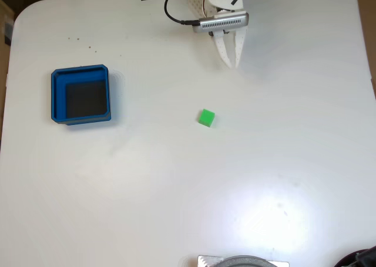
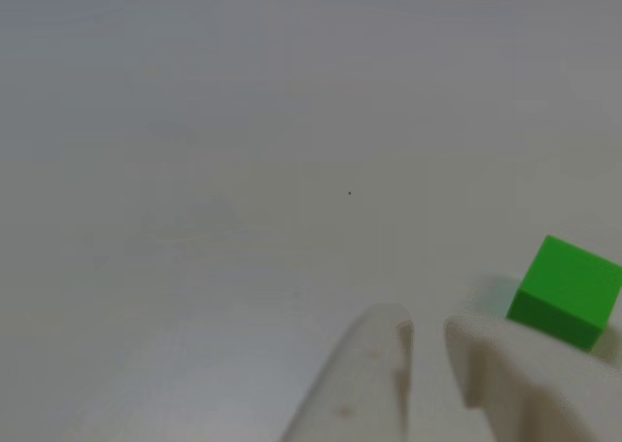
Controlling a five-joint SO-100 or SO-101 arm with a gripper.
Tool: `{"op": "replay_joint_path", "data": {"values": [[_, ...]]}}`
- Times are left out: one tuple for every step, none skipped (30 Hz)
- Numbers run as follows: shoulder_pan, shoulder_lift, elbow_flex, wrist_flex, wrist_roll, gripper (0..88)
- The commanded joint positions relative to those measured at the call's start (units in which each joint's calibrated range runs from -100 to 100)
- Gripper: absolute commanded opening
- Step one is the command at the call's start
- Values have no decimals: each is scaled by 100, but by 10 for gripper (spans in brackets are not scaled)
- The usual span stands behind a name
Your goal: Pick up green cube and drop it in the blue box
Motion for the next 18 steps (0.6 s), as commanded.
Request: {"op": "replay_joint_path", "data": {"values": [[12, -58, -27, -123, 20, 40], [12, -58, -27, -123, 20, 40], [12, -58, -27, -123, 20, 40], [12, -58, -27, -123, 39, 40], [12, -50, -27, -123, 44, 40], [12, -33, -27, -123, 44, 40], [19, -17, -27, -123, 44, 40], [27, -8, -27, -123, 49, 40], [50, -8, -27, -123, 44, 41], [65, -8, -27, -123, 34, 41], [73, -8, -27, -123, 29, 41], [80, 0, -27, -123, 29, 41], [80, 0, -27, -123, 24, 41], [88, 0, -27, -123, 24, 41], [88, 0, -27, -123, 24, 42], [96, 0, -27, -123, 24, 42], [111, 0, -27, -123, 24, 42], [149, 0, -27, -123, 24, 42]]}}
